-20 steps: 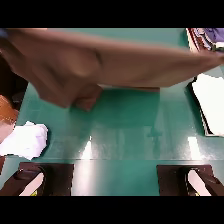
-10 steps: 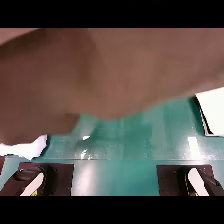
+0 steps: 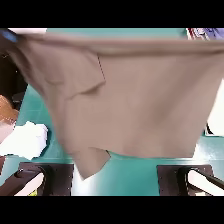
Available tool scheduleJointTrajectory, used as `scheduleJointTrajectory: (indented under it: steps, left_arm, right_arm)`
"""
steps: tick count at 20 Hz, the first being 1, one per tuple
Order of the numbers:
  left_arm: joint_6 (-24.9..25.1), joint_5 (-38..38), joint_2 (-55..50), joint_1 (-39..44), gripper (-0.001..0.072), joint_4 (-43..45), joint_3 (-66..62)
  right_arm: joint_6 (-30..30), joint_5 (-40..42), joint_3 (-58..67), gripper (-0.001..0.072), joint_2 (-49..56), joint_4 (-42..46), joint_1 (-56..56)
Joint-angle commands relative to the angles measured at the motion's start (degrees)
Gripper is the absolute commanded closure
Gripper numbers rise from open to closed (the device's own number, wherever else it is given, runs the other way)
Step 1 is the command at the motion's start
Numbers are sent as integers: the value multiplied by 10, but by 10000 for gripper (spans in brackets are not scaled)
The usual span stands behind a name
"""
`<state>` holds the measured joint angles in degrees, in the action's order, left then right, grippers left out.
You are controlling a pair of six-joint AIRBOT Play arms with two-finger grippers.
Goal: Fold the shirts.
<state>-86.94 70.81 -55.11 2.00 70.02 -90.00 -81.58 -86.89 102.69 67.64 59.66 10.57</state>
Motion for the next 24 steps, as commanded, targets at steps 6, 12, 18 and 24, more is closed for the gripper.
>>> scheduleJointTrajectory:
  steps: [6,12,18,24]
  left_arm:
    - [49,-177,-278,0,677,-15,99]
    - [54,-179,-339,0,677,-11,21]
    - [81,-46,-339,0,677,4,91]
    - [46,-101,-338,0,379,5,177]
  right_arm:
    - [-9,129,-134,694,226,54,-64]
    - [1,152,-34,694,288,49,-64]
    - [22,144,-155,694,233,85,-65]
    - [21,183,-295,606,206,73,-65]
